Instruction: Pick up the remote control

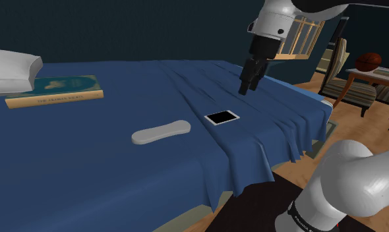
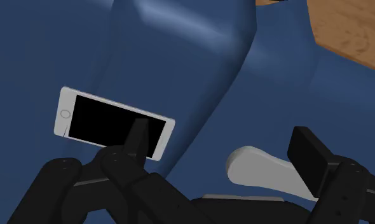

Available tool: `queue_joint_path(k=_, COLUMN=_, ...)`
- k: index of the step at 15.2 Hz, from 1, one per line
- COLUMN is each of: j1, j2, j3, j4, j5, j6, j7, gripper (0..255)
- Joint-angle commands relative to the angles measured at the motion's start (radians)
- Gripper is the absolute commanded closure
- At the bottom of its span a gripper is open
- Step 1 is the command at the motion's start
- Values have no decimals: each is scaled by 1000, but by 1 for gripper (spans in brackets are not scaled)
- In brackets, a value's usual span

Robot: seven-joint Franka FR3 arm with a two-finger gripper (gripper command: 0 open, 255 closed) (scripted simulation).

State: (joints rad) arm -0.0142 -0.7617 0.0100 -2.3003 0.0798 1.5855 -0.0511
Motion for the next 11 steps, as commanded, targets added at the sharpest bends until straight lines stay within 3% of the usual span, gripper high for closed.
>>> queue_joint_path(k=1, j1=0, j2=0, j3=0, j4=0, j5=0, j6=0, j7=0, gripper=0)
queue_joint_path(k=11, j1=146, j2=348, j3=-6, j4=115, j5=-40, j6=211, j7=-385, gripper=0)
